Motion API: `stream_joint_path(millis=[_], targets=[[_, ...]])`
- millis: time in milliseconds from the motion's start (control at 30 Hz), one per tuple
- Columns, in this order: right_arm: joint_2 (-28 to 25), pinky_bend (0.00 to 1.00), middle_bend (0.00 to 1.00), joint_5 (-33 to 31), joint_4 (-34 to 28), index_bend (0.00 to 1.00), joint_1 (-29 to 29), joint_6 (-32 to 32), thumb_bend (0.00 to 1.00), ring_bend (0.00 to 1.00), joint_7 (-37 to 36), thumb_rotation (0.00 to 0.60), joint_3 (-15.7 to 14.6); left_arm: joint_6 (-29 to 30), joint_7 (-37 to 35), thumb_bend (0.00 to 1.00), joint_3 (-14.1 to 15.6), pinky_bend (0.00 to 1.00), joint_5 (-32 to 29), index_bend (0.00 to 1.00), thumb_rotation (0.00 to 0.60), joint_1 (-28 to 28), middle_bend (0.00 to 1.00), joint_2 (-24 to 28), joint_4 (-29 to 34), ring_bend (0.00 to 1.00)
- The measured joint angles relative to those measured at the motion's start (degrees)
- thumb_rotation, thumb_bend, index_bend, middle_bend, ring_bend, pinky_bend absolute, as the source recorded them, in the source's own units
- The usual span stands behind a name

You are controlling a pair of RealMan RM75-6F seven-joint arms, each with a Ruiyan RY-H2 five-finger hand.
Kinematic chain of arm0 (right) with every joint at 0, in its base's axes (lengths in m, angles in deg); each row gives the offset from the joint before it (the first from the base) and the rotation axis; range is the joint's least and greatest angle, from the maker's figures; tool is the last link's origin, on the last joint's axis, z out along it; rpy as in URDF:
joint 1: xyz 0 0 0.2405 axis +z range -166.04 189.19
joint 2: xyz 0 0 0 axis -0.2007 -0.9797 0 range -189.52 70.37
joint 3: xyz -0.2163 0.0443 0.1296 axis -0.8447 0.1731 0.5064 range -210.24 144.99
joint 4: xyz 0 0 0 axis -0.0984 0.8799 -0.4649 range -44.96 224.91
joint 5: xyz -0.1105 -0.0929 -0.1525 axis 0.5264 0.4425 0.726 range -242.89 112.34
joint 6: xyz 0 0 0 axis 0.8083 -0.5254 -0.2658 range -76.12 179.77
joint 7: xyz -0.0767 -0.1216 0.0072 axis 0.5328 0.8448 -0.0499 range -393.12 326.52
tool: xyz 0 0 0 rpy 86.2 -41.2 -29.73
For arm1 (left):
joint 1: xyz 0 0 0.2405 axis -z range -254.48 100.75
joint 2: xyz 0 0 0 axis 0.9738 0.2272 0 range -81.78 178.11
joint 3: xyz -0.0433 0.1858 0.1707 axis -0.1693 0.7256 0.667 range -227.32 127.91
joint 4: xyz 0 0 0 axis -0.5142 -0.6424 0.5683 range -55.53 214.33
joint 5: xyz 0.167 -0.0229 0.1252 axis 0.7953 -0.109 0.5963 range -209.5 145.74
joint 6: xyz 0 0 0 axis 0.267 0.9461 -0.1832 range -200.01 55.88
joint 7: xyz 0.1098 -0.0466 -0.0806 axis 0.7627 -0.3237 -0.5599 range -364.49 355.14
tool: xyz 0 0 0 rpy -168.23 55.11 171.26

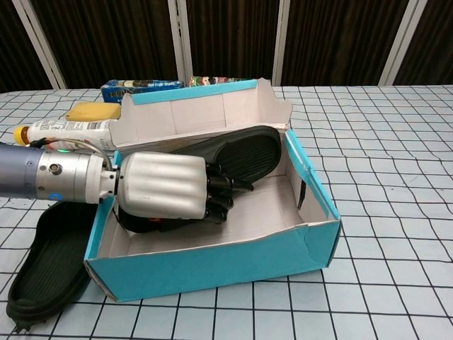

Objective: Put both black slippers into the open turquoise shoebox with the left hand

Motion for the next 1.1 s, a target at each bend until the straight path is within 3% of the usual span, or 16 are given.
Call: stream_joint_path(millis=[333,667,1100], targets=[[-0.2,0.04,0.1,-0.1,-0.1,0.21,-0.1,0.0,0.31,0.16,-0.3,0.6,0.0,-2.4,7.3,0.23,-1.8,0.23,-1.7,0.14,0.6,1.6,0.0,4.8,8.0,0.0],[-0.2,0.04,0.1,-0.1,0.0,0.21,0.0,0.2,0.31,0.16,-0.5,0.6,0.0,-6.2,13.7,0.15,-2.9,0.14,-3.2,0.05,0.6,2.3,0.0,10.0,16.3,0.0],[-0.2,0.04,0.1,-0.2,0.0,0.21,0.0,0.4,0.31,0.16,-0.6,0.6,0.0,-10.8,24.7,0.09,-5.2,0.14,-5.7,0.01,0.6,1.8,0.0,17.1,30.0,0.0]])
